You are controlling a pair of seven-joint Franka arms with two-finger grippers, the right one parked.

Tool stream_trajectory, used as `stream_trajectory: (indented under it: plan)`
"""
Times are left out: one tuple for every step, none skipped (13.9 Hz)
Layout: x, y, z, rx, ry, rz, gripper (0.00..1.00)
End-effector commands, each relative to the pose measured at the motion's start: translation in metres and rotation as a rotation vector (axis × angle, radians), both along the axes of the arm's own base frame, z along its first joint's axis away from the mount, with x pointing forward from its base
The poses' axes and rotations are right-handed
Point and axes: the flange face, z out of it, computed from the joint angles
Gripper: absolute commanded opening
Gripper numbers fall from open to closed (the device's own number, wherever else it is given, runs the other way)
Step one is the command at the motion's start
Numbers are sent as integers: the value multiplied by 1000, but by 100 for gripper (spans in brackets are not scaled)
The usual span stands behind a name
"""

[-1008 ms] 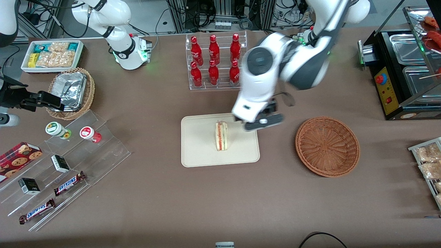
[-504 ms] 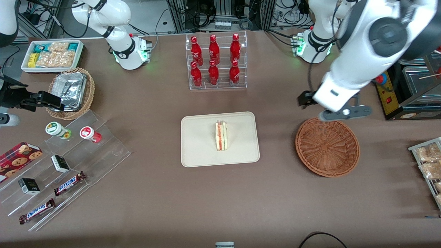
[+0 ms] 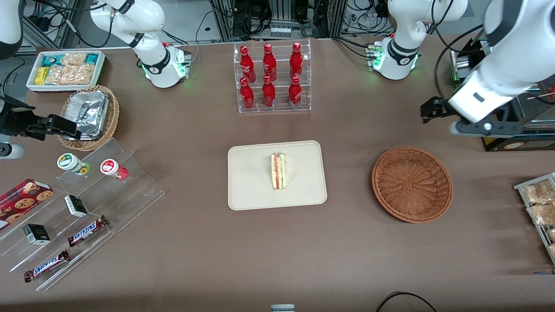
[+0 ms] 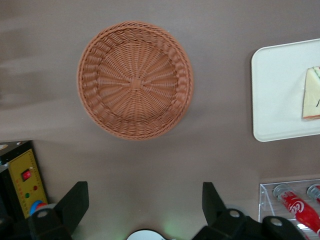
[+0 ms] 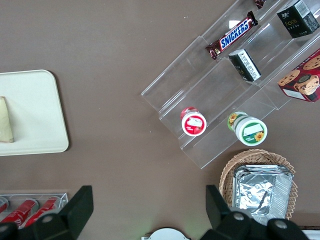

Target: Place sandwich from basket to tray

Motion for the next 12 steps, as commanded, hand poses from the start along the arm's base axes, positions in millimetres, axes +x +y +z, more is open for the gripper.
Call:
stream_trajectory:
  plan:
    - [0, 1, 9, 9, -9, -17, 100]
    - [6, 0, 14, 9, -20, -18, 100]
    - [15, -2, 13, 10, -20, -16, 100]
    - [19, -2, 12, 9, -14, -16, 100]
    - [22, -2, 16, 6, -27, -18, 100]
    - [30, 13, 8, 6, -21, 13, 100]
    - [33, 12, 10, 5, -27, 11, 100]
    - [36, 16, 15, 3, -37, 18, 100]
    - [38, 30, 15, -1, -37, 44, 100]
    - [40, 32, 13, -3, -34, 47, 100]
    - [42, 32, 17, -9, -42, 49, 100]
    - [48, 33, 21, -11, -48, 52, 100]
